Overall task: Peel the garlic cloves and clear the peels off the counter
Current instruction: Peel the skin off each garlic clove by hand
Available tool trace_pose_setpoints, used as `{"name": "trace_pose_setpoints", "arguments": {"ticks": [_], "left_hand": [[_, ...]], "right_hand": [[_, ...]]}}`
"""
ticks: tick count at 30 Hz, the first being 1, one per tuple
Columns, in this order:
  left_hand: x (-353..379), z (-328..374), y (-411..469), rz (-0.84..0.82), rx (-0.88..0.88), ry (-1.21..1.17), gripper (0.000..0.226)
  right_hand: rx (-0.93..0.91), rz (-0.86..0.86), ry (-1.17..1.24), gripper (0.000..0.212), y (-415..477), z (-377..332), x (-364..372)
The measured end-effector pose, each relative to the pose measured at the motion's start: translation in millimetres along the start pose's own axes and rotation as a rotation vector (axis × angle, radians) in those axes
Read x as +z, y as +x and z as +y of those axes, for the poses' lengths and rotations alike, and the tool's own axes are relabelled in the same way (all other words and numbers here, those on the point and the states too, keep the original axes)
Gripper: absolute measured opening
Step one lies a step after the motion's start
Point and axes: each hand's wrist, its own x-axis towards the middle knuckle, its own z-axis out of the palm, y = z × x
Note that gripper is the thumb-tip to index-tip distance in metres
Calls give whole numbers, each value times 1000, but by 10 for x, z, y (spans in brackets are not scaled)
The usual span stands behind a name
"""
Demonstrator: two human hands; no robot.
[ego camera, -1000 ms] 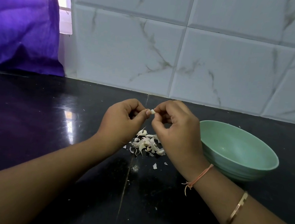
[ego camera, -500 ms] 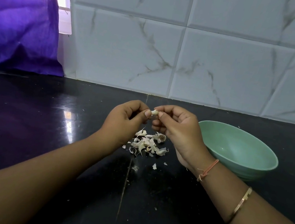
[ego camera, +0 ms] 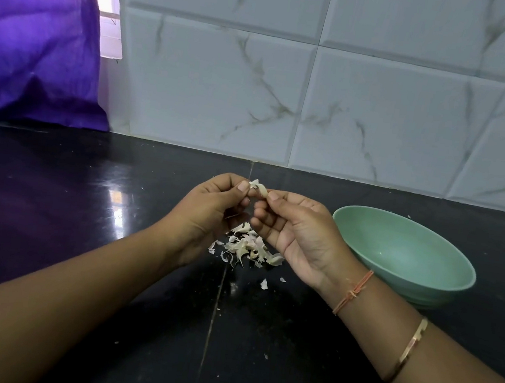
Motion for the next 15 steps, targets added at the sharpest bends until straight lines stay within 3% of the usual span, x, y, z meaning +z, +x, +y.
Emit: {"name": "trace_pose_setpoints", "arguments": {"ticks": [7, 10, 15], "left_hand": [[-69, -39, 25, 240, 126, 401, 20], [-78, -49, 14, 194, 130, 397, 4], [-56, -24, 6, 177, 179, 364, 11]], "right_hand": [[-31, 47, -58, 25, -8, 8, 28], [-39, 59, -75, 26, -6, 13, 33], [-60, 88, -148, 27, 0, 26, 23]]}}
